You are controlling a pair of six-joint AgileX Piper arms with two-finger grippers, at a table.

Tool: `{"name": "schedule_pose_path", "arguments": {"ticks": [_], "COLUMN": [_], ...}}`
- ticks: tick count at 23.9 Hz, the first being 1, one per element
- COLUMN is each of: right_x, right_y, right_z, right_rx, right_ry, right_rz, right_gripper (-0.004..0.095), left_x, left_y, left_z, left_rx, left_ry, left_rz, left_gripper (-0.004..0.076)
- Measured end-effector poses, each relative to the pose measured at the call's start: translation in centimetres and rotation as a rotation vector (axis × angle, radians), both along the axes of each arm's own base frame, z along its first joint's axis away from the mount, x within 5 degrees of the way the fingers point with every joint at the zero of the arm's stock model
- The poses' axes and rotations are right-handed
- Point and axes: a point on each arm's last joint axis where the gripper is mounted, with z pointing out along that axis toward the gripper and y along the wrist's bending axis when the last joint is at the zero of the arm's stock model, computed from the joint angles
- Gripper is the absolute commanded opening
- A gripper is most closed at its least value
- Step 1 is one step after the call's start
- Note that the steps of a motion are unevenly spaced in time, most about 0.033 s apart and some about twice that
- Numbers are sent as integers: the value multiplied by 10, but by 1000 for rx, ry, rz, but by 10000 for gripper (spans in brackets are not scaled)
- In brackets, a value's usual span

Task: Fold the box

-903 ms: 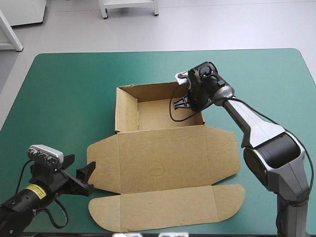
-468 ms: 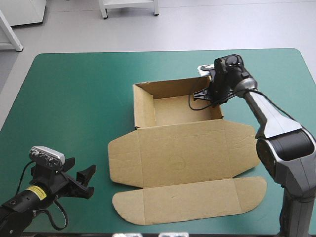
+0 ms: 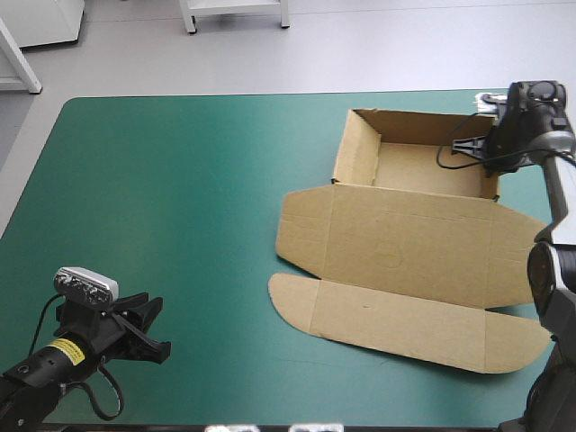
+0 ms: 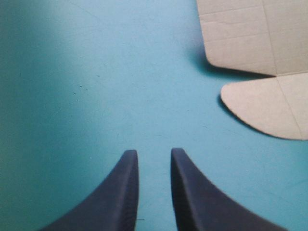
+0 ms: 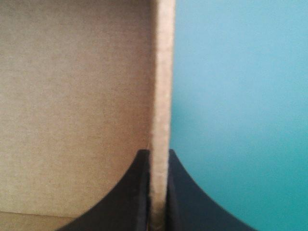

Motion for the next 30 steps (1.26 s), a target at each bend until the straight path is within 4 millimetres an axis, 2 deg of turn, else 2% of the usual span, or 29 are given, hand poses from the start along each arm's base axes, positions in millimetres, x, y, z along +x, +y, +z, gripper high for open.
{"name": "schedule_pose_path", "arguments": {"ticks": [5,10,15,18,23,27,30], "right_x": [-16,-33,-48,-47,-37,-35,-35], "right_y": [-72,-121,-155,-158,-161,-162,-163], "right_z": [4,4,4,-3,-28,-30,-30], "right_rx": [-9,-15,-7,7,45,41,40], "right_ry": [-3,2,0,13,63,55,51], "right_rz": [-162,-273,-359,-362,-357,-354,-354], "right_gripper": [-4,-4,-4,-4,-4,1,76], "left_x": [0,0,0,0,0,-1,-1], "left_y": [0,0,0,0,0,0,0], "left_z": [0,0,0,0,-1,-1,-1], "left_rx": [3,3,3,3,6,8,8], "left_ry": [-1,-1,0,0,7,14,14], "left_rz": [0,0,0,0,-2,-3,-3], "left_gripper": [1,-8,-8,-8,-8,-8,-8]}}
